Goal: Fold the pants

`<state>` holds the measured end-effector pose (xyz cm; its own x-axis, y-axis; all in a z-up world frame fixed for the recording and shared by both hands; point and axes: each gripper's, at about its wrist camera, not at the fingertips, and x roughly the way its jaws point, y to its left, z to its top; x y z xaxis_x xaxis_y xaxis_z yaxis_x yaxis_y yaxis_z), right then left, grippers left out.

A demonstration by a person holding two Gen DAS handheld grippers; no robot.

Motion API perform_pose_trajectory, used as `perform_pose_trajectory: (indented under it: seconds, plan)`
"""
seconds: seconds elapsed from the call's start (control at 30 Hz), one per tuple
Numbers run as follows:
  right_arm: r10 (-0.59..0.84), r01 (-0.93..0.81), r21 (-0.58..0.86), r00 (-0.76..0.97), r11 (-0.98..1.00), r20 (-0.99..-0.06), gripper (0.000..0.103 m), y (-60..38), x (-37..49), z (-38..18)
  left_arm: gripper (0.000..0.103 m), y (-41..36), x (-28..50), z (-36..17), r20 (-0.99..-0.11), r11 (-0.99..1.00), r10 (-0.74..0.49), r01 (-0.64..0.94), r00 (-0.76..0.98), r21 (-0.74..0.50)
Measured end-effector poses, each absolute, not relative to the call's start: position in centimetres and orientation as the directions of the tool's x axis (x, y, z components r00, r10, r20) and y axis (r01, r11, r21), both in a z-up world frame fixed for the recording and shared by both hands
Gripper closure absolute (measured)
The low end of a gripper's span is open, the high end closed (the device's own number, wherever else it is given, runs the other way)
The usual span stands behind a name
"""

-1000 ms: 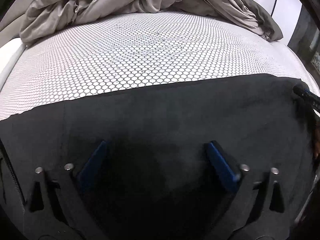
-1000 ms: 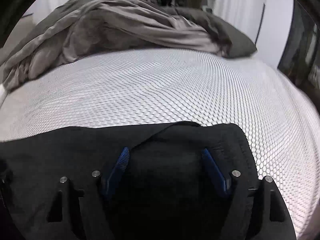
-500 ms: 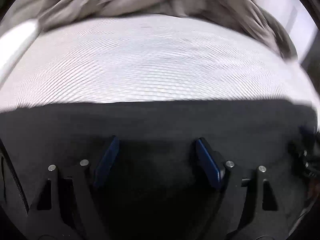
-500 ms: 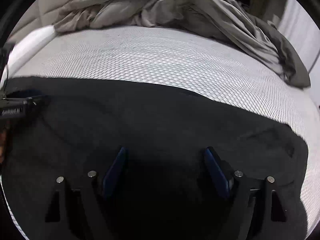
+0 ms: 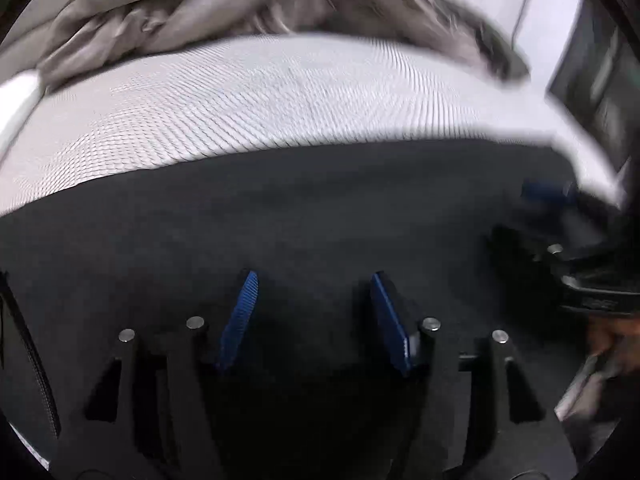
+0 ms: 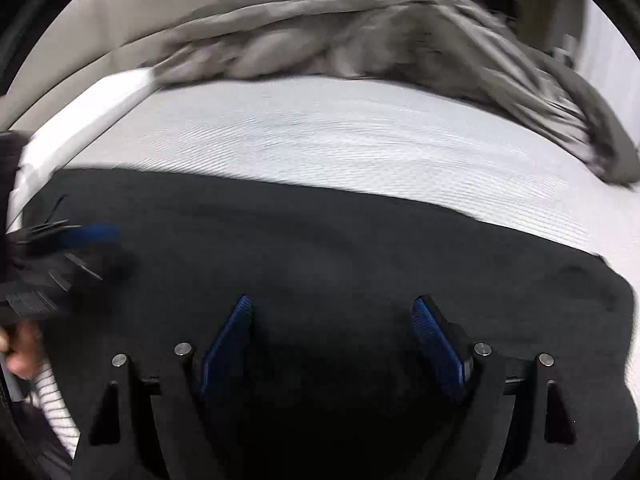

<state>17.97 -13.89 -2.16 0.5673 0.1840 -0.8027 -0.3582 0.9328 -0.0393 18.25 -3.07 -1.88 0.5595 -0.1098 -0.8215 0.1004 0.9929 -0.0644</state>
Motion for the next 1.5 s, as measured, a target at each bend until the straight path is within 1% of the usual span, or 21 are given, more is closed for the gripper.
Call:
perform_pose_trajectory:
  seconds: [0.07,0.13,0.27,0.33,0.47,0.57,0.67,0.7,0.77,0.8,0.87,0.93,1.0,1.03,1.1,1.2,1.27,1.33,1.37,1.4,1.5]
  plan:
    - [0.183,-0.401,-0.055,0.532,0.914,-0.827,0.019,-12.1,17.4,-3.1,0.044,-3.1,17.8,-2.2,-0.812,0.993,-0.106,0.109,0.575,-0.052]
    - [0.118,-0.391,-0.119,0.532,0.912,-0.838,0.019,-12.3,17.1,-3.9,0.044,-1.3,17.4,-1.9,-0.817,0.993,-0.119,0.090,0.564,-0.082]
    - [0.013,-0.248,-0.149,0.552,0.957,-0.833,0.019,-17.6,16.9,-3.8,0.044,3.9,15.4,-1.4,-0.814,0.994,-0.090,-0.005,0.574,-0.114]
    - [-0.052,-0.184,-0.183,0.556,0.966,-0.829,0.017,-20.5,16.5,-3.6,0.044,6.8,14.8,-0.6,-0.819,0.994,-0.001,-0.089,0.573,-0.063]
    - [-0.030,-0.127,-0.116,0.536,0.985,-0.844,0.016,-24.1,15.1,-2.8,0.044,11.2,12.9,1.0,-0.791,0.977,-0.030,-0.150,0.611,-0.153]
    - [-0.050,-0.109,-0.133,0.557,0.985,-0.829,0.021,-22.9,13.3,-0.9,0.044,13.4,13.1,0.4,-0.802,0.971,0.077,-0.227,0.592,-0.074]
    - [0.019,-0.183,-0.114,0.602,0.977,-0.798,0.021,-19.9,11.8,1.6,0.043,13.9,13.5,-1.3,-0.832,0.971,0.080,-0.233,0.549,-0.060]
    - [0.053,-0.206,-0.091,0.600,0.974,-0.799,0.021,-19.0,11.3,2.3,0.039,14.1,13.5,-1.4,-0.829,0.970,0.107,-0.241,0.548,-0.034]
    - [0.110,-0.223,-0.027,0.579,0.974,-0.808,0.021,-18.4,10.9,2.8,0.039,15.0,13.4,-1.4,-0.829,0.956,0.142,-0.293,0.540,-0.027]
    - [0.110,-0.216,-0.020,0.572,0.976,-0.813,0.021,-18.6,10.7,2.7,0.039,15.8,13.1,-1.2,-0.829,0.946,0.152,-0.323,0.538,-0.036]
    - [0.023,-0.175,-0.093,0.568,0.980,-0.823,0.021,-19.4,10.5,2.4,0.039,16.3,12.5,-0.7,-0.832,0.927,0.177,-0.372,0.526,-0.038]
    - [-0.019,-0.146,-0.123,0.567,0.982,-0.823,0.021,-20.5,10.0,1.8,0.040,16.4,11.8,0.2,-0.817,0.933,0.107,-0.341,0.567,-0.114]
    - [0.036,-0.161,-0.065,0.557,0.985,-0.829,0.021,-21.2,9.5,1.2,0.039,14.3,11.2,1.5,-0.775,0.943,-0.061,-0.219,0.630,-0.253]
    - [0.061,-0.175,-0.045,0.557,0.984,-0.828,0.021,-21.1,9.3,0.7,0.038,13.1,11.0,1.8,-0.761,0.946,-0.102,-0.174,0.641,-0.273]
    - [0.075,-0.206,-0.053,0.567,0.977,-0.820,0.021,-19.6,9.3,0.0,0.034,9.3,11.2,1.9,-0.753,0.965,-0.165,-0.053,0.637,-0.257]
    - [0.118,-0.263,-0.047,0.578,0.964,-0.808,0.021,-17.1,9.3,-1.2,0.033,3.5,12.0,0.0,-0.782,0.965,-0.259,0.117,0.567,-0.235]
    - [0.153,-0.313,-0.037,0.560,0.949,-0.814,0.021,-15.8,9.2,-2.3,0.033,1.1,12.1,-1.3,-0.806,0.965,-0.257,0.183,0.534,-0.186]
    - [0.114,-0.366,-0.120,0.557,0.923,-0.823,0.021,-14.7,8.4,-3.5,0.032,-0.4,11.6,-2.3,-0.825,0.969,-0.171,0.245,0.538,-0.040]
    - [0.117,-0.401,-0.140,0.551,0.905,-0.826,0.020,-14.9,8.1,-3.8,0.026,-0.3,11.0,-2.3,-0.820,0.965,-0.162,0.261,0.549,-0.016]
    - [0.132,-0.418,-0.130,0.542,0.899,-0.830,0.020,-15.7,7.8,-3.7,0.020,0.6,11.5,-2.5,-0.824,0.971,-0.141,0.241,0.549,-0.006]
    - [0.059,-0.307,-0.143,0.565,0.941,-0.823,0.020,-21.4,7.5,-3.2,0.018,4.7,10.8,-2.4,-0.827,0.990,-0.087,0.139,0.556,-0.011]
